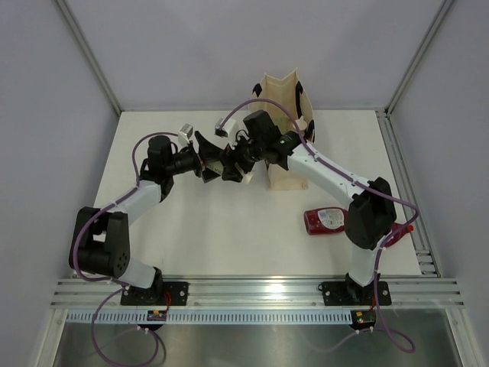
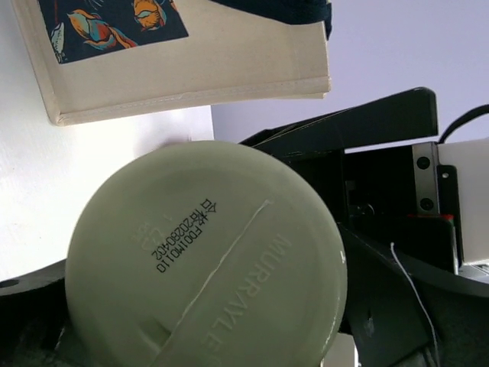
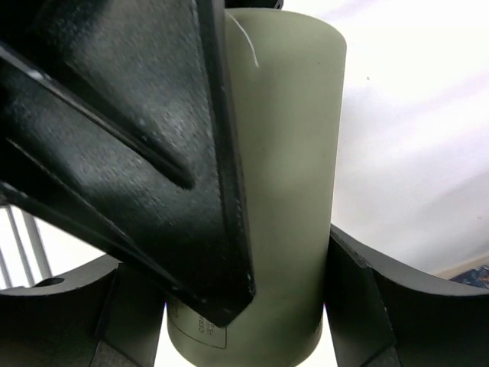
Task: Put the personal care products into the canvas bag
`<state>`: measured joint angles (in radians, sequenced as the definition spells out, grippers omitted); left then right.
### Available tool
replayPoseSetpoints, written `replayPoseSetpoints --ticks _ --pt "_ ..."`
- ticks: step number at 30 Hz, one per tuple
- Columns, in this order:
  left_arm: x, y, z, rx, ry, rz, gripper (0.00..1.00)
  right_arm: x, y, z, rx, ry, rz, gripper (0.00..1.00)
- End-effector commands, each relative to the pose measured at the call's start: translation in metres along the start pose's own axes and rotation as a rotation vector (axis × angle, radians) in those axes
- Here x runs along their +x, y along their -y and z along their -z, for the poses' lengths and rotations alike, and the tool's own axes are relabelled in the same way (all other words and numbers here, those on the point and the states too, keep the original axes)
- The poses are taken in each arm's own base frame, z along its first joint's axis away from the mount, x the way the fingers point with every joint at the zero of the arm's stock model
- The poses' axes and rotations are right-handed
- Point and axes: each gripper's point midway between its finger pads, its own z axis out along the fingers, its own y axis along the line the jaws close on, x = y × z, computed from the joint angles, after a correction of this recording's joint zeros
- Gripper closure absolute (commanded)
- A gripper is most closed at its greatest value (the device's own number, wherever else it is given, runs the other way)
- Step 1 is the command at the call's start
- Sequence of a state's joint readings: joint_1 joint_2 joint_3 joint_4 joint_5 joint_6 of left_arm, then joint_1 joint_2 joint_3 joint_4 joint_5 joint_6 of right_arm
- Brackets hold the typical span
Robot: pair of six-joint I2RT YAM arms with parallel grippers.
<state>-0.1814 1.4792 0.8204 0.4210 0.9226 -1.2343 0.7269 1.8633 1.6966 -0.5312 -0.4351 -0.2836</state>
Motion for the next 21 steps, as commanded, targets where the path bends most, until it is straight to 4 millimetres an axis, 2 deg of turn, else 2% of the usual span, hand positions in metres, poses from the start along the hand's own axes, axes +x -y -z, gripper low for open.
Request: replayPoseSetpoints --ticks 1,6,8,10,14,15,21 --pt "-0.023 0.070 0.016 0.136 0.074 -0.213 0.01 -0.033 -0.041 0.029 -0.180 0.099 -0.049 1.00" --pt "-0.031 0.071 0.025 0.085 0.096 -0.234 0.01 -0.040 -0.052 0.037 -0.314 0.125 -0.207 1.00" --pt "-0.034 0.064 0.029 0.038 0.105 -0.236 0.01 -0.048 -0.054 0.044 -0.373 0.149 -0.273 1.00" --pt "-0.037 0.070 0.035 0.034 0.127 -0.252 0.01 -0.055 -0.057 0.052 -0.417 0.169 -0.310 1.00" --pt "-0.045 0.076 0.046 0.009 0.162 -0.279 0.01 -0.068 -0.054 0.066 -0.469 0.202 -0.352 1.00" --pt "-0.047 0.078 0.048 0.004 0.168 -0.288 0.01 -0.074 -0.048 0.072 -0.465 0.224 -0.352 1.00" --pt "-0.068 0.098 0.064 -0.011 0.249 -0.360 0.01 -0.099 -0.036 0.103 -0.459 0.297 -0.343 1.00"
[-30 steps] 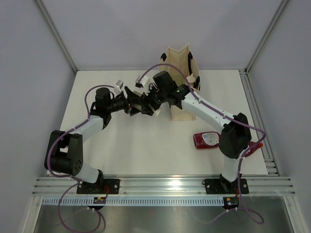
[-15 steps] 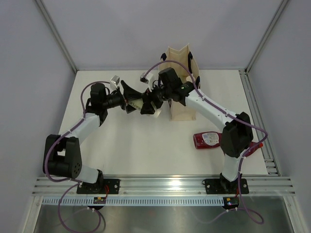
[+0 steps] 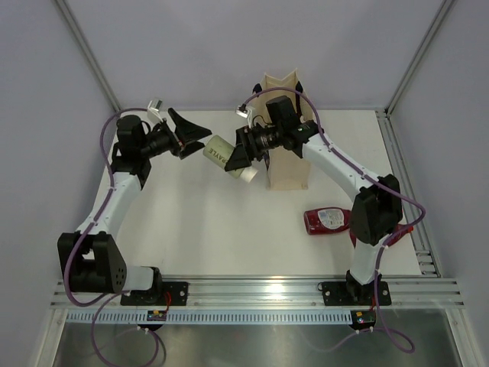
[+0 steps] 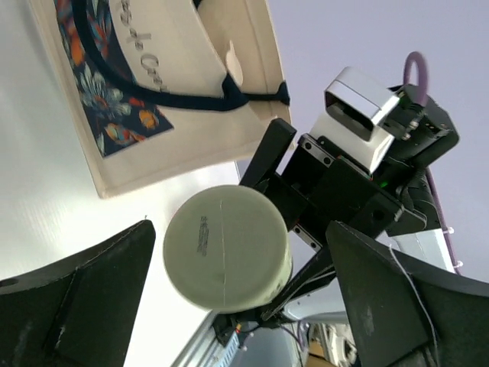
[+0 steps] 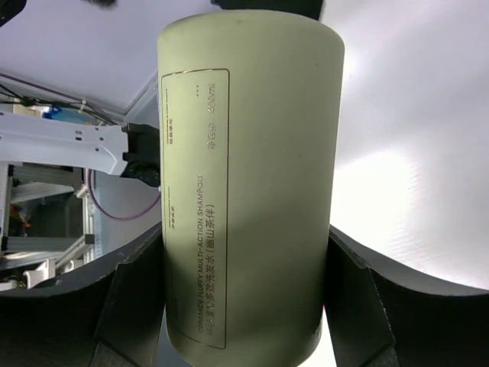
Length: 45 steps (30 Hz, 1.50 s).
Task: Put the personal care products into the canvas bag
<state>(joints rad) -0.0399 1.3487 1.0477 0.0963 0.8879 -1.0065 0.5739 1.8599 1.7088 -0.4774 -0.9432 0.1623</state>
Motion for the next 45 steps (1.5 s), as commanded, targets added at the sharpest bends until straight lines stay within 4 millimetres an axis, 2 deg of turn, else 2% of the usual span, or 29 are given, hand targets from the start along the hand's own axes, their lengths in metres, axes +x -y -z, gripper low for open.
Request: replayPoseSetpoints --ticks 1,3,4,7,10,14,16,17,19,20,22,23,24,26,28,29,30,32,35,39,40,42,43,45 --pt "-0.029 0.032 0.018 0.012 0.105 -0.134 0.01 -0.062 -0.055 0.045 -0.103 0.150 0.139 1.00" --pt "-0.039 0.041 0.022 -0.011 0.138 -0.224 0.01 -0.074 -0.058 0.059 -0.088 0.184 0.159 1.00" --pt "-0.041 0.033 0.024 -0.072 0.147 -0.217 0.01 -0.081 -0.052 0.070 -0.064 0.208 0.161 1.00" --pt "-0.049 0.036 0.031 -0.117 0.188 -0.316 0.01 -0.100 -0.049 0.093 -0.019 0.264 0.186 1.00" --pt "-0.044 0.034 0.034 -0.111 0.204 -0.339 0.01 -0.120 -0.034 0.118 0.037 0.323 0.183 1.00" --pt "-0.032 0.026 0.037 -0.104 0.199 -0.328 0.01 -0.145 -0.001 0.150 0.159 0.409 0.166 1.00" --pt "-0.025 0.023 0.040 -0.107 0.197 -0.329 0.01 -0.161 0.029 0.171 0.311 0.456 0.190 1.00" --pt "-0.023 0.020 0.041 -0.111 0.194 -0.335 0.01 -0.173 0.032 0.182 0.376 0.477 0.236 1.00" --pt "-0.018 0.015 0.045 -0.130 0.194 -0.337 0.01 -0.173 0.072 0.190 0.547 0.465 0.254 1.00" --pt "-0.016 0.013 0.046 -0.142 0.192 -0.352 0.01 -0.174 0.084 0.194 0.600 0.464 0.259 1.00" --pt "-0.013 0.011 0.052 -0.168 0.204 -0.369 0.01 -0.174 0.115 0.201 0.725 0.462 0.242 1.00" --pt "-0.013 0.008 0.054 -0.185 0.208 -0.394 0.01 -0.175 0.123 0.202 0.759 0.464 0.232 1.00" --pt "-0.015 0.006 0.057 -0.208 0.227 -0.409 0.01 -0.168 0.142 0.204 0.837 0.422 0.253 1.00" --pt "-0.015 0.008 0.066 -0.238 0.244 -0.463 0.01 -0.156 0.152 0.187 0.858 0.366 0.257 1.00" --pt "-0.016 0.014 0.070 -0.241 0.265 -0.510 0.01 -0.148 0.154 0.179 0.874 0.328 0.286 1.00" --pt "-0.016 0.018 0.074 -0.239 0.278 -0.547 0.01 -0.135 0.158 0.165 0.871 0.288 0.286 1.00" --pt "-0.015 0.019 0.075 -0.241 0.281 -0.560 0.01 -0.136 0.155 0.166 0.898 0.289 0.316 1.00" --pt "-0.014 0.021 0.078 -0.241 0.287 -0.584 0.01 -0.126 0.154 0.155 0.909 0.265 0.325 1.00" --pt "-0.011 0.017 0.078 -0.248 0.277 -0.588 0.01 -0.116 0.158 0.154 0.947 0.241 0.304 0.90" --pt "-0.009 0.015 0.078 -0.255 0.274 -0.592 0.01 -0.106 0.165 0.161 1.005 0.208 0.299 0.61" --pt "-0.010 0.016 0.078 -0.256 0.279 -0.597 0.01 -0.105 0.166 0.164 1.020 0.202 0.304 0.47" --pt "-0.011 0.017 0.078 -0.252 0.280 -0.601 0.01 -0.105 0.160 0.169 1.023 0.189 0.333 0.32" --pt "-0.012 0.018 0.077 -0.248 0.280 -0.602 0.01 -0.106 0.156 0.171 1.021 0.188 0.344 0.19" --pt "-0.013 0.018 0.076 -0.246 0.282 -0.600 0.01 -0.113 0.143 0.179 1.021 0.199 0.377 0.10"
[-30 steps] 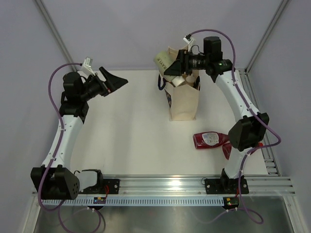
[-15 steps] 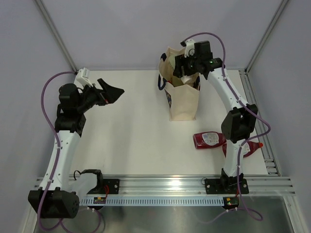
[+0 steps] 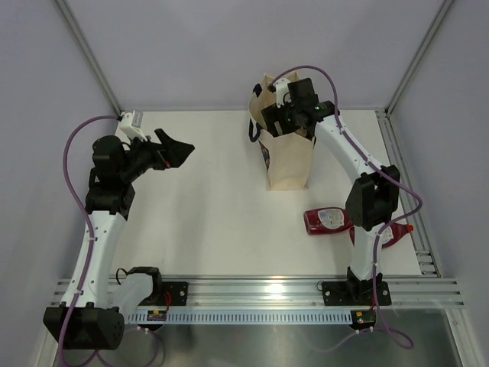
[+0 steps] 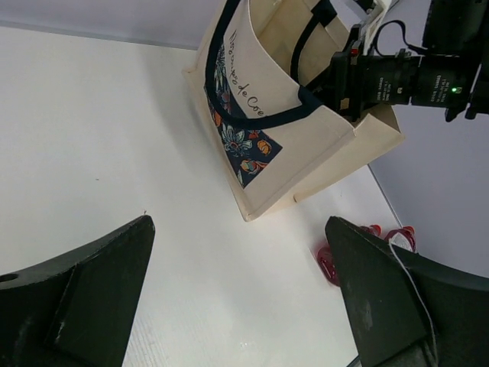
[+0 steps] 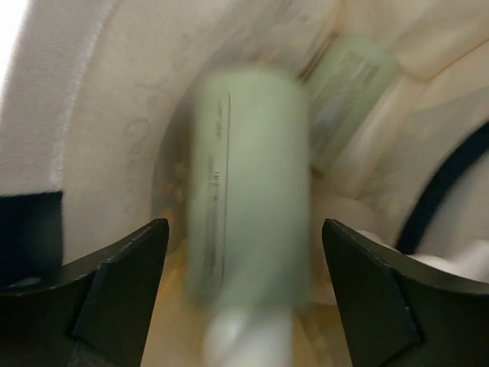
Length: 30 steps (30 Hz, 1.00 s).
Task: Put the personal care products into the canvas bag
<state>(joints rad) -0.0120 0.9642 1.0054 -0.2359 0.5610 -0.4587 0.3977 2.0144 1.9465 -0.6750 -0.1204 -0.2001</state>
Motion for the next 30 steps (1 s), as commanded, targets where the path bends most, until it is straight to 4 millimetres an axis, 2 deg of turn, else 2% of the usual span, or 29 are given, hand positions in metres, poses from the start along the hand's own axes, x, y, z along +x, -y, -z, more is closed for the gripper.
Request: replayPoseSetpoints --ticks 1,3,4,6,7,9,11,13,14,15,16,17,18,19,20,21,22,24,25,26,29,30 --pt "-0.010 0.001 -0.004 0.009 0.039 -0.031 0.01 -0.080 0.017 0.080 0.089 0.263 0.092 0.06" --pt "-0.007 -0.001 -0.008 0.013 0.031 -0.005 0.01 -0.088 0.013 0.099 0.042 0.287 0.099 0.01" --pt "-0.007 -0.001 -0.010 0.017 0.032 0.022 0.01 -0.090 0.019 0.108 0.030 0.298 0.088 0.01" --pt "0.001 -0.006 -0.018 0.027 0.016 0.057 0.01 -0.099 0.010 0.132 -0.055 0.344 0.091 0.01" --pt "0.004 -0.007 -0.020 0.031 0.010 0.080 0.01 -0.099 0.016 0.141 -0.061 0.357 0.088 0.00" --pt "0.013 -0.015 -0.027 0.031 -0.012 0.107 0.01 -0.103 0.005 0.164 -0.125 0.391 0.136 0.01" --pt "0.019 -0.016 -0.030 0.043 -0.033 0.114 0.01 -0.097 0.002 0.186 -0.164 0.405 0.183 0.01" --pt "0.023 -0.015 -0.030 0.061 -0.046 0.099 0.01 -0.083 -0.015 0.198 -0.290 0.406 0.219 0.01" --pt "0.024 -0.015 -0.029 0.062 -0.047 0.086 0.01 -0.068 -0.014 0.214 -0.327 0.401 0.263 0.01" --pt "0.026 -0.015 -0.026 0.062 -0.049 0.066 0.01 -0.059 -0.026 0.225 -0.424 0.420 0.290 0.01" --pt "0.028 -0.014 -0.024 0.062 -0.049 0.055 0.01 -0.046 -0.027 0.231 -0.461 0.416 0.301 0.00" --pt "0.029 -0.014 -0.022 0.063 -0.050 0.045 0.01 -0.014 -0.029 0.243 -0.538 0.413 0.336 0.00" --pt "0.030 -0.011 -0.018 0.071 -0.048 0.034 0.01 0.004 -0.029 0.246 -0.563 0.400 0.365 0.00" --pt "0.038 -0.013 -0.017 0.069 -0.059 0.036 0.01 0.031 -0.030 0.242 -0.591 0.355 0.365 0.01" --pt "0.042 -0.012 -0.015 0.079 -0.065 0.034 0.01 0.064 -0.028 0.248 -0.588 0.291 0.430 0.00" --pt "0.045 -0.011 -0.013 0.087 -0.065 0.031 0.01 0.085 -0.021 0.247 -0.576 0.241 0.446 0.01" --pt "0.053 -0.012 -0.011 0.088 -0.072 0.039 0.01 0.121 -0.029 0.246 -0.613 0.155 0.422 0.02" --pt "0.059 -0.010 -0.009 0.103 -0.079 0.049 0.01 0.161 -0.022 0.237 -0.583 0.056 0.540 0.02" --pt "0.066 -0.011 -0.008 0.107 -0.088 0.058 0.01 0.191 -0.028 0.232 -0.584 0.021 0.566 0.01" --pt "0.070 -0.010 -0.007 0.112 -0.095 0.061 0.01 0.211 -0.020 0.226 -0.561 -0.025 0.659 0.00" --pt "0.078 -0.010 -0.007 0.114 -0.116 0.077 0.01 0.257 -0.009 0.204 -0.488 -0.119 0.757 0.01" --pt "0.081 -0.011 -0.006 0.112 -0.126 0.083 0.01 0.265 -0.006 0.200 -0.480 -0.139 0.772 0.00"
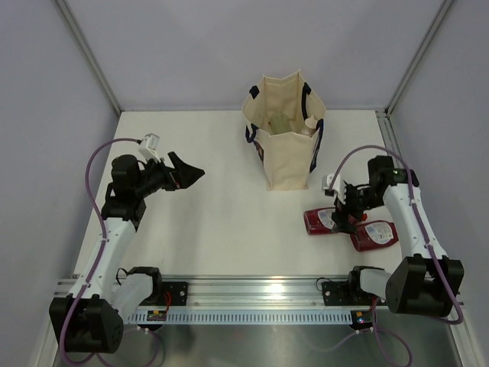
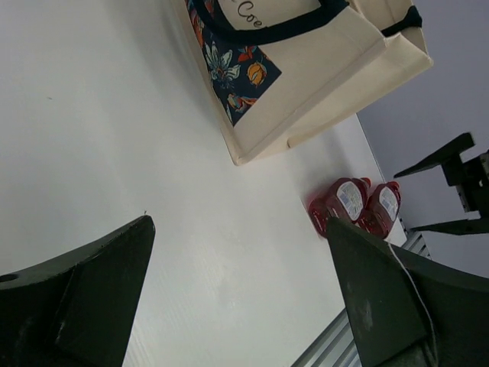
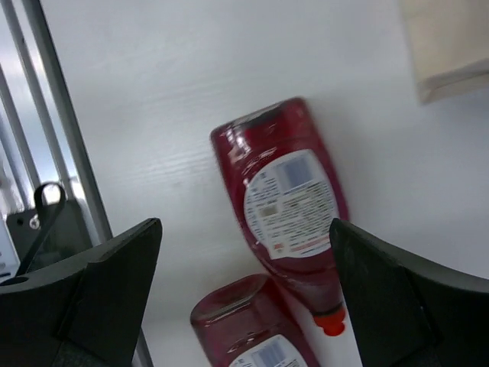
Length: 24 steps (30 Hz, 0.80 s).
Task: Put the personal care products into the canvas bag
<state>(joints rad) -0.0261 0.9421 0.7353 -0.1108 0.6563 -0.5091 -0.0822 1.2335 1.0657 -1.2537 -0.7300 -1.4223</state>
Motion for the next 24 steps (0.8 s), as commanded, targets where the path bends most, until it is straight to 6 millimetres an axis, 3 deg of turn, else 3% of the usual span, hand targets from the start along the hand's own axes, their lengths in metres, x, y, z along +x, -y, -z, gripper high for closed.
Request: replayPoseSetpoints --ticks 1,7,10,13,21,22,24 --pt "-0.001 0.013 0.001 0.063 0.007 -0.036 0.01 0.037 0.001 -0.006 0.029 -0.155 0.221 0.00" --pt "0.010 0.015 0.003 0.066 -0.011 -0.025 0.01 0.071 0.015 -0.037 0.122 -0.242 0.233 0.01" --pt "0.017 0.015 0.004 0.065 -0.016 -0.016 0.01 0.074 0.012 -0.055 0.098 -0.275 0.251 0.00" --pt "0.021 0.014 0.004 0.062 -0.017 -0.010 0.01 0.078 0.034 -0.068 0.193 -0.308 0.256 0.00" --pt "0.026 0.011 0.002 0.057 -0.023 0.002 0.01 0.093 0.045 -0.095 0.195 -0.397 0.235 0.01" --pt "0.025 0.011 0.002 0.058 -0.021 0.000 0.01 0.095 0.046 -0.100 0.180 -0.405 0.207 0.03" --pt "0.024 0.012 0.002 0.063 -0.020 0.004 0.01 0.093 0.051 -0.105 0.148 -0.415 0.152 0.17"
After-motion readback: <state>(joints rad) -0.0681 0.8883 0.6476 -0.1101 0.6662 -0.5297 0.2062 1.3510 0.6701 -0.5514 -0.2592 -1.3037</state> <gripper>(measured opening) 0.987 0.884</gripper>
